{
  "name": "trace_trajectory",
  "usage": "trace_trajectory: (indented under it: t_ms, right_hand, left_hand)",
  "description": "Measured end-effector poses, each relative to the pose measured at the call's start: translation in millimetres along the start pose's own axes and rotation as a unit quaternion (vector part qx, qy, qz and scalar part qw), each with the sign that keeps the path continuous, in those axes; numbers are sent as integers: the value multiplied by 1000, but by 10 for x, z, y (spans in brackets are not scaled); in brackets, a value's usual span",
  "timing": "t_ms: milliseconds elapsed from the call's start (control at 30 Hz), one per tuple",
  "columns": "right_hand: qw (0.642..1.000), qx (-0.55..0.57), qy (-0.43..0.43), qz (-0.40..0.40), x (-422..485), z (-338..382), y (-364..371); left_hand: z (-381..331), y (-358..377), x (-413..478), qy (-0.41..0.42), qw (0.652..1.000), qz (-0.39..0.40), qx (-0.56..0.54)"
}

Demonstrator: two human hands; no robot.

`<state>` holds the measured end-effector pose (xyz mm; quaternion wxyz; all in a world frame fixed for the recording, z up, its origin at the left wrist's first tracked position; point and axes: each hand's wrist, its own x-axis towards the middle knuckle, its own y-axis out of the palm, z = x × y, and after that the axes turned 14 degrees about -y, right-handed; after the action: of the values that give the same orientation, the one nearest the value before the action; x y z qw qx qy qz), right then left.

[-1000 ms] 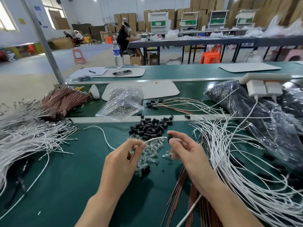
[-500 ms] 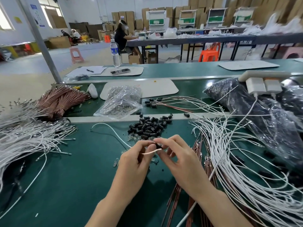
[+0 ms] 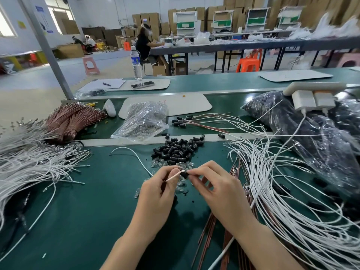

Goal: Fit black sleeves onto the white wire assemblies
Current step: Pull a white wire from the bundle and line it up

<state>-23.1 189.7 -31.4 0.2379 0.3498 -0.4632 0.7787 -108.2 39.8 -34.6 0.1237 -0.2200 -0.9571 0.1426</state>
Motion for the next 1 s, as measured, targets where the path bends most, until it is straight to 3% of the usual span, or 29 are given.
trace_trajectory:
  t_ms: [333,600,733,867,933,1000]
  right_hand:
    - [999,15,22,40,-8,42,0]
    - [997,38,61,21,-9,44,23]
    - [989,48,141,-20,-8,-98,-30]
    - [978,16,206,33,-23,-178,-35]
    - [977,46,204,28,-21,-166,-22]
    - [965,156,209,27,4,-139,-8]
  left_hand:
    - [-28,8,0,-21,1000,6,-14]
    - [-32,21,2,-17,999,-9,-27]
    - [-12,-41,33,-13,998,-52,-40]
    - [-1,-18,15,-9,999,-27,-39]
    - [13,-14,18,-4,999,-22,-32]
    - [34,-13,28,-3,1000,-19,-21]
